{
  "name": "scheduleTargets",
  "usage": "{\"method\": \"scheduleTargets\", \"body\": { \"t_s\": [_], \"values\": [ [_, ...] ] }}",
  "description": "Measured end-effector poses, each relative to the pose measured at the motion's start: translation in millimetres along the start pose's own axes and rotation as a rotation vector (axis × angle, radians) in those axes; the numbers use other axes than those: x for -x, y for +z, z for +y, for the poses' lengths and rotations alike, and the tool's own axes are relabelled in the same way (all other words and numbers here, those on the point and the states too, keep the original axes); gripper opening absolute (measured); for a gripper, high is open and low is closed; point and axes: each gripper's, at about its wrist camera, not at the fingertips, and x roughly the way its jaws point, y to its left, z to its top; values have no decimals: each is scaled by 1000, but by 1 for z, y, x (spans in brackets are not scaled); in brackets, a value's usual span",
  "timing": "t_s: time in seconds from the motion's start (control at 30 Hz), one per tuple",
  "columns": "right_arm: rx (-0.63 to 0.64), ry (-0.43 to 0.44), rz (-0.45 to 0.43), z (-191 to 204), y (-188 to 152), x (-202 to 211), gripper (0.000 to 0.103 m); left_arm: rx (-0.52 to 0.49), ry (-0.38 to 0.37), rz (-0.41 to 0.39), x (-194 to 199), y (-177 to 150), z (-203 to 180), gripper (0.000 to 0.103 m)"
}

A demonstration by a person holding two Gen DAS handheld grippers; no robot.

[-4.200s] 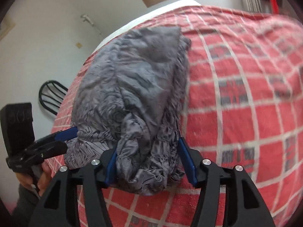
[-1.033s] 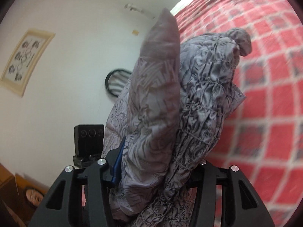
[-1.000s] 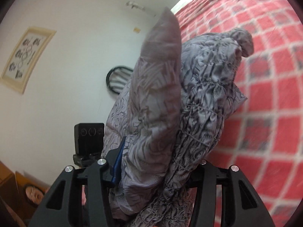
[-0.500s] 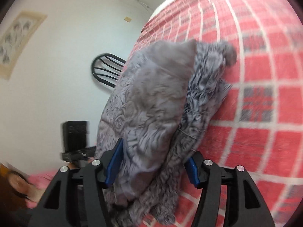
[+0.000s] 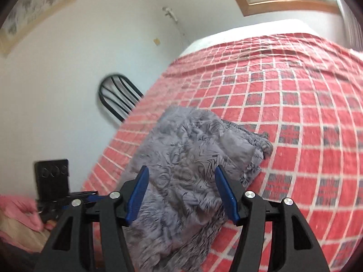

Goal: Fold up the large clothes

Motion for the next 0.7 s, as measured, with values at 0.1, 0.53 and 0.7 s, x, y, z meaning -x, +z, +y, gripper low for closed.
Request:
{"method": "scheduleTargets", "body": {
  "t_s": [0.1, 0.53, 0.7],
  "values": [
    [11, -107, 98, -12, -18, -43, 59, 17, 4, 26, -17, -12, 18, 76],
    [101, -80, 81, 39, -64, -10, 58, -57, 79, -70, 20, -14, 0, 89],
    [32, -62, 51, 23, -79, -18, 63, -155, 200, -48, -15, -31, 4, 94]
  ]
}}
